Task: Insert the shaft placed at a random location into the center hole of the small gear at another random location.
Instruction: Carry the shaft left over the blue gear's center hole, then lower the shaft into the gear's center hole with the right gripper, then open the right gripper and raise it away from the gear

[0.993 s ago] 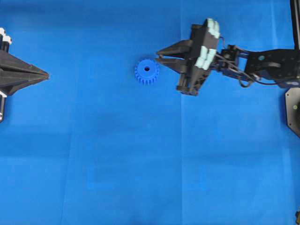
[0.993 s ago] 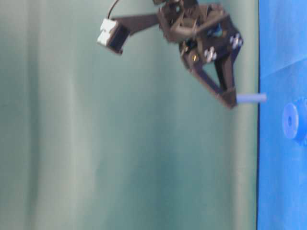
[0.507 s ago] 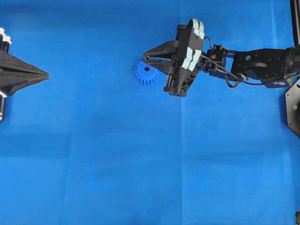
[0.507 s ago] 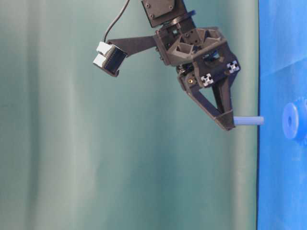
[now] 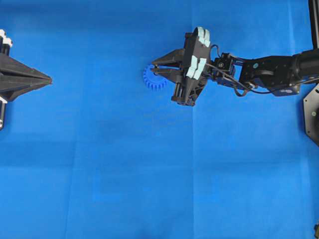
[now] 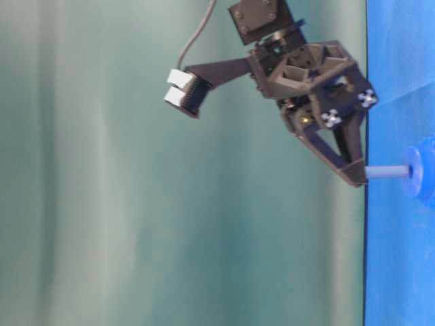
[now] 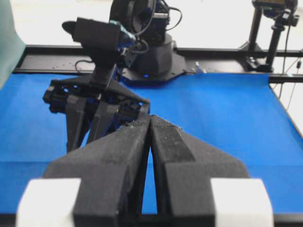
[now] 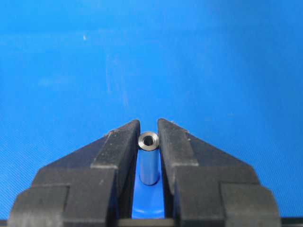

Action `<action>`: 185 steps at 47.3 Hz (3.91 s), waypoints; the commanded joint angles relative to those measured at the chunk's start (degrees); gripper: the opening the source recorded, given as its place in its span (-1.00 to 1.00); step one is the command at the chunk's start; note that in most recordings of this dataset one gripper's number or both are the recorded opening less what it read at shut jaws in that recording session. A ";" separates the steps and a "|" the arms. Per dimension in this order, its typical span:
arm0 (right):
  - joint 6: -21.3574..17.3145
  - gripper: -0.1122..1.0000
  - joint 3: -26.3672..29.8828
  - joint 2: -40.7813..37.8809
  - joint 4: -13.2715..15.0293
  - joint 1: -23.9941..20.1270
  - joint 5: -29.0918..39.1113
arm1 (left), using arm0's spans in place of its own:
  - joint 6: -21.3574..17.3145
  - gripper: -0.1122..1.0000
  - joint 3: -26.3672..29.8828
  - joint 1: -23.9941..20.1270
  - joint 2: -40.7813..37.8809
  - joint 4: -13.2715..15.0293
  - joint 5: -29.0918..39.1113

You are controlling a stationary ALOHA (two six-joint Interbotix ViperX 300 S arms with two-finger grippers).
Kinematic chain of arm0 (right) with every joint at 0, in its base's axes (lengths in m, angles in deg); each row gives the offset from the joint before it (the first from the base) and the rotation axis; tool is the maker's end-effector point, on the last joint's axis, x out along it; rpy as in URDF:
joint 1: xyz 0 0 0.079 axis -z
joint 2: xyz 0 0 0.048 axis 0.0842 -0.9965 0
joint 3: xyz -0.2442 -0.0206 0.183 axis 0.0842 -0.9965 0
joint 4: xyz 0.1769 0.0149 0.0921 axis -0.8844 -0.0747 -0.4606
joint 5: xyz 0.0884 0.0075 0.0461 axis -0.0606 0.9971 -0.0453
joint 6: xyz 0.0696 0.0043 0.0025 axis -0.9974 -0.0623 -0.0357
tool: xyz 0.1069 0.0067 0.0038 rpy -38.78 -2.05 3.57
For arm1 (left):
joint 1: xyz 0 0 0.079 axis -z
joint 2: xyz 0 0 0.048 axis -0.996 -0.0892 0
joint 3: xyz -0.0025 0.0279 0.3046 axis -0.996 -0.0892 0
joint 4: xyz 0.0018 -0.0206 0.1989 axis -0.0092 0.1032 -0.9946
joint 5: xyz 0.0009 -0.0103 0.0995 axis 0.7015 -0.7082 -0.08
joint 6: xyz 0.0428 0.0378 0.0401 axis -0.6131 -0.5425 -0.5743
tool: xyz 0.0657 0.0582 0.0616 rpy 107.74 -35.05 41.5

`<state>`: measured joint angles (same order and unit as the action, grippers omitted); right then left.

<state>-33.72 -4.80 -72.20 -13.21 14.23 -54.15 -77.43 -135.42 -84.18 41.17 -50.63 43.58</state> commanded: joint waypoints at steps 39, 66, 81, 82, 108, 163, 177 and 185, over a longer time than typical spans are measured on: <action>-0.26 -0.76 1.32 -3.96 -1.05 -0.09 -2.72 | 0.00 -0.80 0.44 0.18 -0.18 -0.09 -0.26; -0.26 -0.76 1.49 -5.36 -1.23 -0.09 -3.34 | 0.00 -0.80 0.44 0.18 -0.18 -0.09 0.18; -0.18 -0.71 1.41 -5.36 -1.14 -0.09 -3.16 | 0.00 -0.80 0.44 0.18 -0.18 -0.09 0.35; -0.18 -0.67 1.49 -5.36 -1.14 -0.09 -3.08 | 0.00 -0.80 0.44 0.18 -0.18 0.00 0.35; -0.18 0.44 1.58 -4.22 -1.23 -0.09 -2.90 | 0.00 -0.80 0.53 0.18 -0.18 -0.09 0.35; 0.09 0.44 0.18 11.34 -0.97 -0.35 7.29 | 0.00 -0.80 0.35 0.18 0.26 -0.09 0.35; -0.26 0.44 -4.92 16.44 -1.05 -0.70 7.38 | 0.09 -0.80 0.35 0.18 0.26 0.00 0.35; -0.26 0.44 -8.00 19.78 -1.05 -0.97 7.47 | 0.00 -0.80 0.35 0.18 0.35 -0.09 0.35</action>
<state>-33.90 -12.27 -55.07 -14.35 13.62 -46.42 -77.43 -135.60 -84.18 41.70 -50.63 44.19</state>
